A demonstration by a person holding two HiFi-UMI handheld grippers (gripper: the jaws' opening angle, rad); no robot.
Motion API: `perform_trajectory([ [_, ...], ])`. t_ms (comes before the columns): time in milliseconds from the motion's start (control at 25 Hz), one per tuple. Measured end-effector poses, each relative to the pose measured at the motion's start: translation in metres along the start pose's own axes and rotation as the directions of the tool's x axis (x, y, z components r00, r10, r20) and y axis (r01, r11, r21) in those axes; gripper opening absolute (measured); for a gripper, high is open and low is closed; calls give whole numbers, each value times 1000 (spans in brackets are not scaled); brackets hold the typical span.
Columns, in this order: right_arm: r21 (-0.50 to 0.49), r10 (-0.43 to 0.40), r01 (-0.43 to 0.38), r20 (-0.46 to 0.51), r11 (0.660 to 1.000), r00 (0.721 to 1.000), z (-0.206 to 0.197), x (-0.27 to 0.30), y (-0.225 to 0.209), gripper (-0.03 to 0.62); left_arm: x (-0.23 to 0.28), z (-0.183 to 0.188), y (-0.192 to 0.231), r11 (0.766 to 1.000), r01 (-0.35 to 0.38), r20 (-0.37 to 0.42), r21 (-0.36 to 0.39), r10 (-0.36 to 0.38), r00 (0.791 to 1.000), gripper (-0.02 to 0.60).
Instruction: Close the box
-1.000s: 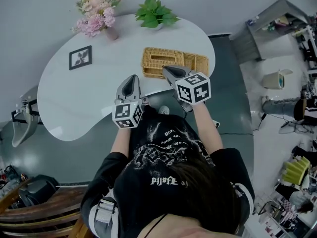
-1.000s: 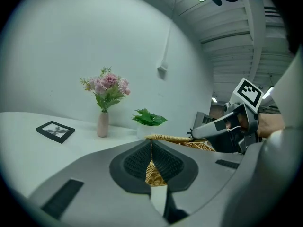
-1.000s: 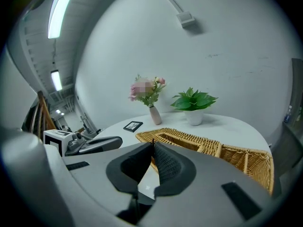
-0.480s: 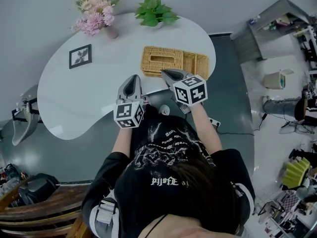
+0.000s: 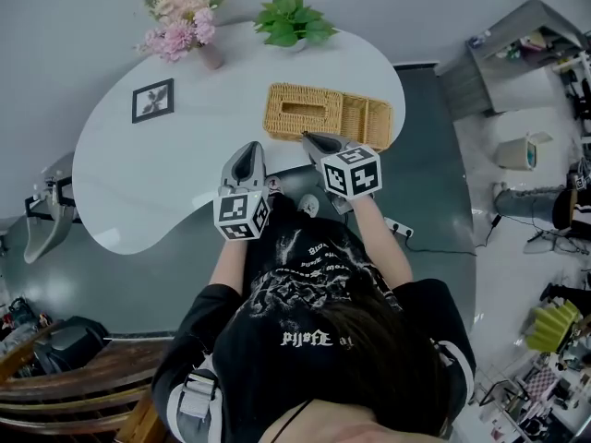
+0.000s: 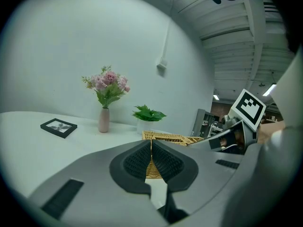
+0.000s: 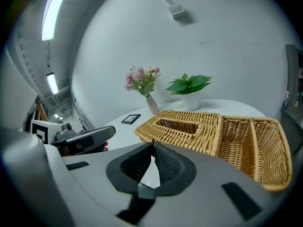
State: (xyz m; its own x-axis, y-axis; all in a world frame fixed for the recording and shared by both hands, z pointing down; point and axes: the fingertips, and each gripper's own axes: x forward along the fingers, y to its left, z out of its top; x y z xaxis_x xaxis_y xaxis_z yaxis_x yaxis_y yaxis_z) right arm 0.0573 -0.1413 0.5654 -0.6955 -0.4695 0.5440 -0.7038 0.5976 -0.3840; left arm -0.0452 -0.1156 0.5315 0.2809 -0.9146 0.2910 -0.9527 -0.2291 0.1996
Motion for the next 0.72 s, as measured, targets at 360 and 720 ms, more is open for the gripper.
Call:
perform_trajectory([
  [360,25,-3,3,10,1000,1000,-11,4,-4,44,-8,-4,-4,1000,-16,9,1,16,1000,25],
  [720,2,23,-23,95,1000,995,0,-1,12,107,-6,-2,-5,1000,-4,20,7,4,1000,25],
])
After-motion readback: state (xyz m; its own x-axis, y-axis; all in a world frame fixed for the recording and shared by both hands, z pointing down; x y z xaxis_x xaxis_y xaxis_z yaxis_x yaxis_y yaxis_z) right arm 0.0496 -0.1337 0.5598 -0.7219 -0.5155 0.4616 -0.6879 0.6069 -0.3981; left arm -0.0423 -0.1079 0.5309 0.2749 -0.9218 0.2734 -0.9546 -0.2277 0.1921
